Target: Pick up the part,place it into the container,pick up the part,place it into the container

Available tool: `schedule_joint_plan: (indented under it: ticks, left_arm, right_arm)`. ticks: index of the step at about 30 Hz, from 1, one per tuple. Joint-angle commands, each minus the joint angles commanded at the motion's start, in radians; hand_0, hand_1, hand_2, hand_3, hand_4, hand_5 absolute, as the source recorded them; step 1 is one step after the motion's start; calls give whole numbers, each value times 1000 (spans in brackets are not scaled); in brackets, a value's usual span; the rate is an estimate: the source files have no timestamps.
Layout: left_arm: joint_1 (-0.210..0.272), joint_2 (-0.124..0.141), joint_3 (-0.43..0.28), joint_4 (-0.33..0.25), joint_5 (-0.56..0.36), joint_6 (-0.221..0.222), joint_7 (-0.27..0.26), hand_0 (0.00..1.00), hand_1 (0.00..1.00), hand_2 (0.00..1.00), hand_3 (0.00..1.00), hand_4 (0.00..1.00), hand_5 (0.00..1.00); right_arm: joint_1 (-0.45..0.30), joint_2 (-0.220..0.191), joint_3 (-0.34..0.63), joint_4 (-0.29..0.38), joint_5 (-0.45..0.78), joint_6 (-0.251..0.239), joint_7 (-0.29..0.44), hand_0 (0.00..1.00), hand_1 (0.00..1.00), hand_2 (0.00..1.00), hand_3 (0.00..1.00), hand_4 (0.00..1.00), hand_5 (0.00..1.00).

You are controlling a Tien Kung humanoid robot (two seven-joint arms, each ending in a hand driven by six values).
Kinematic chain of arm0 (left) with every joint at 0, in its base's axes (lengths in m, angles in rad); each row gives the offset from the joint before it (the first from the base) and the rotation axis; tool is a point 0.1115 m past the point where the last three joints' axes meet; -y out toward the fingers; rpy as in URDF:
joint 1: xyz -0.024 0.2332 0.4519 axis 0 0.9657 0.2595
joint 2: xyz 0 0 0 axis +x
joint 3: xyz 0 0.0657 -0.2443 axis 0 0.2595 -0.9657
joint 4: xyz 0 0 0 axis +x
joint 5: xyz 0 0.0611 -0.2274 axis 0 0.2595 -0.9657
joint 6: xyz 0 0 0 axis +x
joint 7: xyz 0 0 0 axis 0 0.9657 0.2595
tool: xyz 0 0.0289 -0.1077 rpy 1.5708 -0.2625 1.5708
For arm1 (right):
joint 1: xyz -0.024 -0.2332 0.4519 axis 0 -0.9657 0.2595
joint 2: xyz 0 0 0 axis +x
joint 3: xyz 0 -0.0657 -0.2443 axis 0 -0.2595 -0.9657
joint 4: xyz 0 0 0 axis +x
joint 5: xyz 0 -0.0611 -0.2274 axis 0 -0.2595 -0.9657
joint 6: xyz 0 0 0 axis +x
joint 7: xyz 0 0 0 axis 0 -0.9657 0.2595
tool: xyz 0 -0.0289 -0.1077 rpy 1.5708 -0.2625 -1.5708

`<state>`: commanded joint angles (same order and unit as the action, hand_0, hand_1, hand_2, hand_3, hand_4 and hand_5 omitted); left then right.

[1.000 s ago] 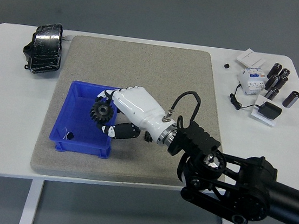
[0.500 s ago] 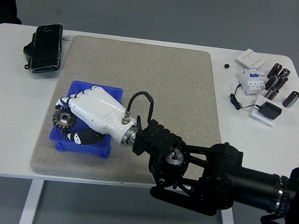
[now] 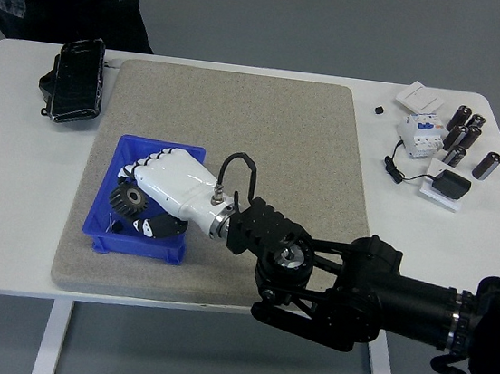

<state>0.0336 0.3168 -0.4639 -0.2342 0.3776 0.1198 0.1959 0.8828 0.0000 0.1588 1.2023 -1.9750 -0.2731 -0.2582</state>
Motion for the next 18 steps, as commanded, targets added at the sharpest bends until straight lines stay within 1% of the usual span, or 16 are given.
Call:
schedule_joint_plan:
  ticks: [2, 3, 9, 14, 15, 18]
  left_arm:
    - [0, 0, -1, 0, 0, 0, 0, 689, 688, 693, 735, 772, 217]
    - [0, 0, -2, 0, 1, 0, 1, 689, 689, 693, 734, 772, 216]
    - [-2, 1, -1, 1, -2, 1, 0, 689, 689, 693, 732, 772, 214]
    - [-4, 1, 0, 1, -1, 0, -1, 689, 689, 693, 732, 772, 214]
    - [-4, 1, -1, 1, 0, 0, 0, 689, 689, 694, 729, 771, 214]
    - [-5, 1, -1, 1, 1, 0, 1, 689, 689, 694, 729, 771, 214]
  right_arm:
    - [-2, 0, -4, -2, 1, 3, -1, 738, 767, 786, 712, 710, 405]
    - [-3, 0, -5, -1, 2, 3, -2, 754, 779, 793, 722, 728, 416]
    - [-6, -2, -4, -6, 8, 3, -1, 753, 781, 795, 723, 732, 415]
    - [-9, -5, -3, -21, 8, 9, -1, 753, 781, 795, 723, 732, 415]
    - [-9, -6, -1, -24, 9, 11, -1, 759, 790, 804, 742, 758, 408]
    - [-9, -6, 1, -42, 13, 17, 0, 759, 790, 804, 742, 758, 408]
